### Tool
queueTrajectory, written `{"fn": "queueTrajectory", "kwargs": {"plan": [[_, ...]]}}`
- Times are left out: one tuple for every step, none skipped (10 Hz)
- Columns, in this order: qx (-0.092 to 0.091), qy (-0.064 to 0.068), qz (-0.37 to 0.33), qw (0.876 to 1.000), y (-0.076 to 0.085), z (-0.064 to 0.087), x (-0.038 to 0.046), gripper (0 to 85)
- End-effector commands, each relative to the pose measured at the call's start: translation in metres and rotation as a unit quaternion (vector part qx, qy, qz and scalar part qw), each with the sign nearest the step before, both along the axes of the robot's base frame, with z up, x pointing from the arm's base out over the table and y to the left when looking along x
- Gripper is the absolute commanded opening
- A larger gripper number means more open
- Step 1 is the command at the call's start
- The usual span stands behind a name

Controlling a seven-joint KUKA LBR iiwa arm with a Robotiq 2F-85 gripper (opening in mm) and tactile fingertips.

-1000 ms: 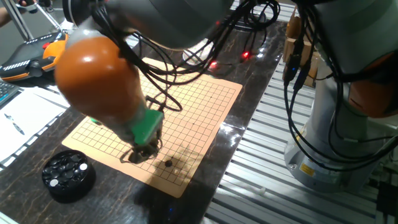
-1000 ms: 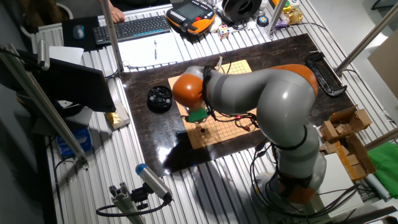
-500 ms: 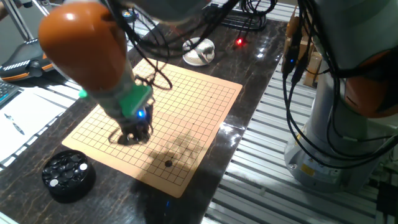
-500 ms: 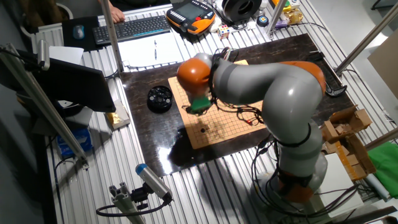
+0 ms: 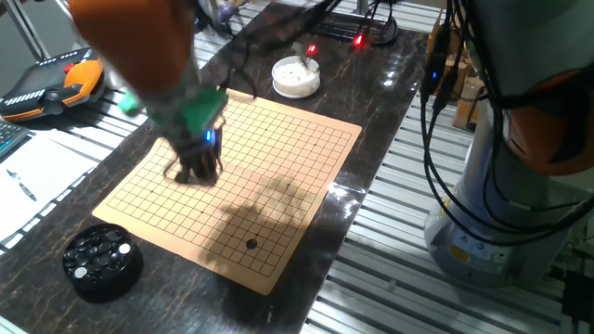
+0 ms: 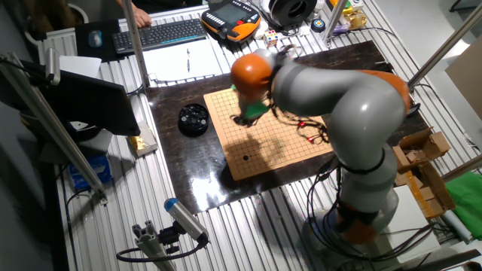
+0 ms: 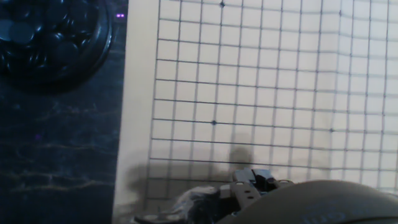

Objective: Play the first move as black on the 3-4 point in the upper right corner of the Go board

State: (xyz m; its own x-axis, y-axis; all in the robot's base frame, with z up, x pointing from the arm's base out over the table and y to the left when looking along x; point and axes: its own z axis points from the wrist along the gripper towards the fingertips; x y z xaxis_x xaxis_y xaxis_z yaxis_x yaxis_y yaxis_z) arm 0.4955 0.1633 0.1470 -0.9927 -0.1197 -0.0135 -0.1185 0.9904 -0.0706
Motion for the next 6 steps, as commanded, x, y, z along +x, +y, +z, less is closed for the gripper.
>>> {"fn": "queueTrajectory", "kwargs": {"plan": [[0.003,-0.003,0.008,1.000,-0.005,0.002,-0.0006,0.7],[0.000,-0.005,0.013,1.000,-0.007,0.005,-0.0015,0.7],[-0.005,-0.007,0.019,1.000,-0.009,0.007,-0.0025,0.7],[-0.012,-0.007,0.025,1.000,-0.014,0.010,-0.0028,0.7],[-0.010,-0.003,0.027,1.000,-0.018,0.010,-0.0028,0.7],[-0.012,0.000,0.026,1.000,-0.020,0.010,-0.0033,0.7]]}}
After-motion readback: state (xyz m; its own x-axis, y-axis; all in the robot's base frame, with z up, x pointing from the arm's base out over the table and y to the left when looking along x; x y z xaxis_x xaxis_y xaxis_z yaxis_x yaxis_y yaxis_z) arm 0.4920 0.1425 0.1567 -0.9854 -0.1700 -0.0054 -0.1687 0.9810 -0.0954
